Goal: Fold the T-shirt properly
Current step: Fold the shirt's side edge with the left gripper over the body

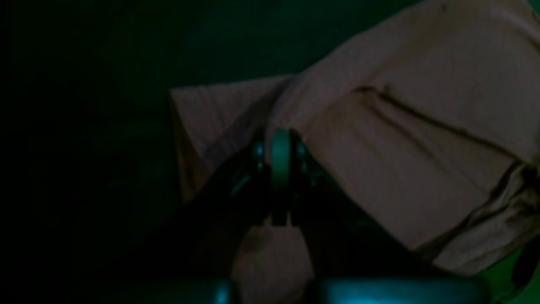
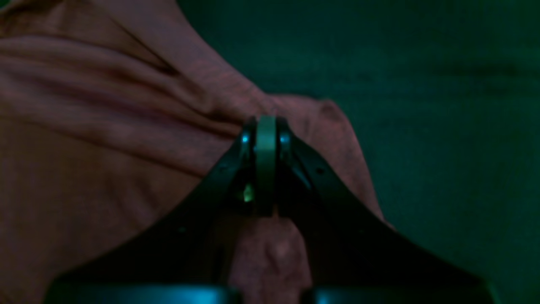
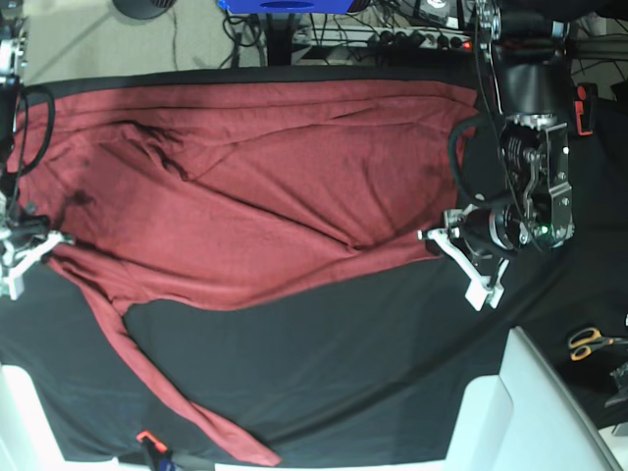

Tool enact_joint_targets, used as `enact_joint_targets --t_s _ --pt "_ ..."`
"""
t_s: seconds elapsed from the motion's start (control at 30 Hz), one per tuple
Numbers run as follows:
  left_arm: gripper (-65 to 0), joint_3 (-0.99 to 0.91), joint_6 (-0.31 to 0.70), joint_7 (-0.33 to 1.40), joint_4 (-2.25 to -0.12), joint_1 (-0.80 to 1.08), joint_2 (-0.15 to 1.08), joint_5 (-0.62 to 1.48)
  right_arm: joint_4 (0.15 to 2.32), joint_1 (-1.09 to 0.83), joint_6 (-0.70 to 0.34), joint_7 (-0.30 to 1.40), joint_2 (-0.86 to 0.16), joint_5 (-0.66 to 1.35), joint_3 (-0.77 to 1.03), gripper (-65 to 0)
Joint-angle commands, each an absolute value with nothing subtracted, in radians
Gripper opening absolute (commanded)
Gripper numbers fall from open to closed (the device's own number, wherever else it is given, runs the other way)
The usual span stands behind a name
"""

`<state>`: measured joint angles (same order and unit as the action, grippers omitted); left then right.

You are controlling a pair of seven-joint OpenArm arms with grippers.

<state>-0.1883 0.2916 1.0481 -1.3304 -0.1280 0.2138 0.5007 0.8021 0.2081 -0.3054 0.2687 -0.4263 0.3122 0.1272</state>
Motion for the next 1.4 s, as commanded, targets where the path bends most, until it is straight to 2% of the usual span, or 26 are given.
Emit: enact_joint_targets --t_s 0.0,0.2,0.63,0.77,1.0,1.37 --pt "-65.0 -0.193 0.297 1.036 -1.362 -0.142 0.236 0.513 0.846 0.209 -0.3 0.265 -0.455 0.318 0.162 -65.0" --pt "-65.0 -0.193 0.297 1.038 -1.422 -0.107 0.254 0.513 0.961 0.156 -0.3 0.38 -0.455 0.317 0.234 -65.0" --pt "-65.0 -0.193 0.298 1.087 -1.503 -0.045 0.272 0.513 1.072 0.021 -0.298 0.384 -0.453 0.321 0.26 -65.0" --pt "-65.0 -0.196 0.298 1.104 -1.523 -0.022 0.274 0.513 1.104 0.001 -0.298 0.427 -0.452 0.321 0.317 -65.0" --pt "-65.0 -0.277 0.3 1.135 -1.624 0.041 0.282 0.513 1.205 -0.061 -0.3 0.472 -0.452 0.321 0.354 -65.0" --pt "-65.0 -0.269 0.3 1.138 -1.646 0.12 0.285 0.513 1.221 -0.117 -0.298 0.473 -0.394 0.317 0.367 -65.0"
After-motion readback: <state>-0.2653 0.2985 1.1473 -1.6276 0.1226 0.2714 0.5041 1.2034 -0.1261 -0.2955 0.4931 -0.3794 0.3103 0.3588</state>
